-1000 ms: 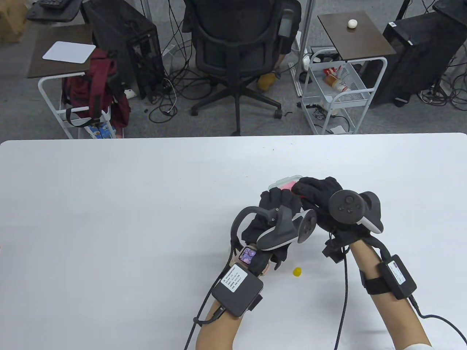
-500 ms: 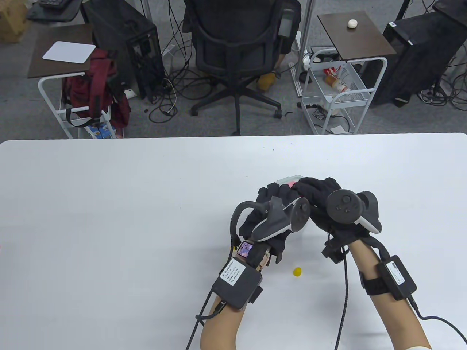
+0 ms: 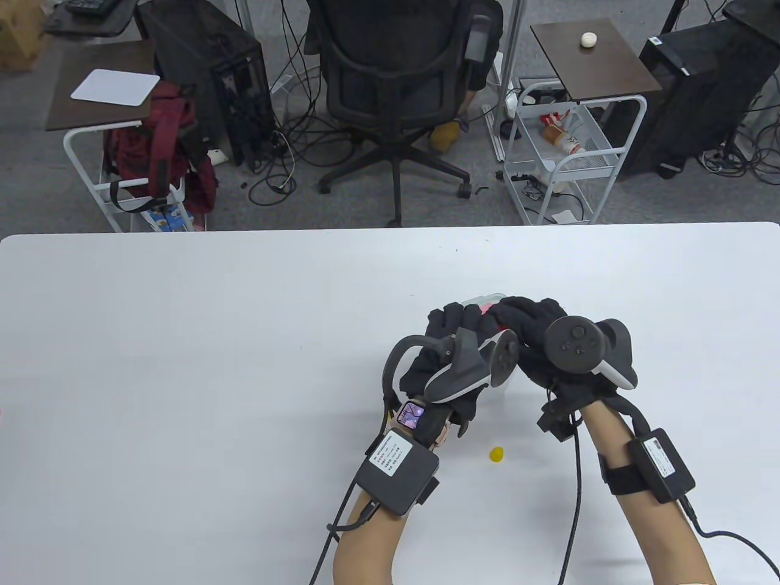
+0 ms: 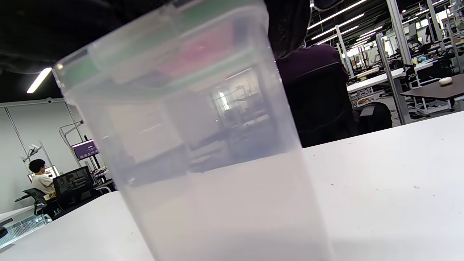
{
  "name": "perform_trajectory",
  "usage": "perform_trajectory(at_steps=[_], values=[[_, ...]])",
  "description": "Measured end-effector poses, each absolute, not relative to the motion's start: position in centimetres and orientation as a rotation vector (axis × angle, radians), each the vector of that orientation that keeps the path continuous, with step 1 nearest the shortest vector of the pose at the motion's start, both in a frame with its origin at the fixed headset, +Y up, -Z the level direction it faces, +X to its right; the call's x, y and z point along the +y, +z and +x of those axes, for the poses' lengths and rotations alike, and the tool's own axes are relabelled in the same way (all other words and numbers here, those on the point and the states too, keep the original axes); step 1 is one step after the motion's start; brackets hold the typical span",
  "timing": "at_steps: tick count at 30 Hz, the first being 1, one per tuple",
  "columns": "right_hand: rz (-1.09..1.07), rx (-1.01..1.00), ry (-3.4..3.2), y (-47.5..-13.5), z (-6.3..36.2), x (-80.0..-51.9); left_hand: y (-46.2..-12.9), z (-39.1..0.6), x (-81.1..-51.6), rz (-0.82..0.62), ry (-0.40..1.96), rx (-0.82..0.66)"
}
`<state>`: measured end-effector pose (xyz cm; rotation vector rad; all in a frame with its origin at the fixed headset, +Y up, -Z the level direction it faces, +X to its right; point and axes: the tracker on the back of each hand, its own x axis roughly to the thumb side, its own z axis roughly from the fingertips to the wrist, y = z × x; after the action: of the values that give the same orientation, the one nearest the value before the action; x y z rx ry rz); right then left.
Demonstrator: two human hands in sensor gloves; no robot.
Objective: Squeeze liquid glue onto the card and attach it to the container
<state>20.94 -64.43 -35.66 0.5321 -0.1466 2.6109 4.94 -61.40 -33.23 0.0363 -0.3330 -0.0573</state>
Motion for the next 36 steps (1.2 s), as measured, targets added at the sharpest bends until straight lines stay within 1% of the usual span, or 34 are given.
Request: perform_trajectory(at_steps=[5,7,11,14,17,22,25,29,32,34,36], values=[[0.527,-0.139,2.623,-35.7,20.9,-64.4,-32.9,4.4,-61.6,0.035,-0.003,-0.378],[0.526,-0.133,2.611,-35.7,20.9,-64.4,-32.1,4.5,-61.4,0.030,0.021,-0.429],[0.526,-0.149,2.594,-35.6,20.9,-64.5,-31.9,4.8,-61.3,0.054,-0.055,-0.410],[0.532,-0.152,2.607,-35.6,20.9,-64.5,-32.6,5.2,-61.4,0.022,-0.057,-0.363],[0.540,-0.157,2.615,-35.6,20.9,-64.5,-33.2,5.4,-61.4,0.034,-0.092,-0.323],[0.536,-0.159,2.609,-35.6,20.9,-64.5,-33.2,5.0,-61.5,0.021,-0.033,-0.349],[0.530,-0.167,2.627,-35.5,20.8,-64.4,-32.7,4.9,-61.4,0.029,-0.012,-0.385],[0.527,-0.164,2.623,-35.5,20.8,-64.5,-31.3,5.4,-61.5,0.076,-0.133,-0.422],[0.527,-0.171,2.620,-35.4,20.7,-64.5,-31.4,5.4,-61.5,0.080,-0.135,-0.412],[0.533,-0.173,2.629,-35.4,20.7,-64.5,-31.9,5.3,-61.3,0.041,-0.089,-0.396],[0.536,-0.181,2.636,-35.4,20.7,-64.5,-32.6,5.5,-61.2,0.013,-0.097,-0.362]])
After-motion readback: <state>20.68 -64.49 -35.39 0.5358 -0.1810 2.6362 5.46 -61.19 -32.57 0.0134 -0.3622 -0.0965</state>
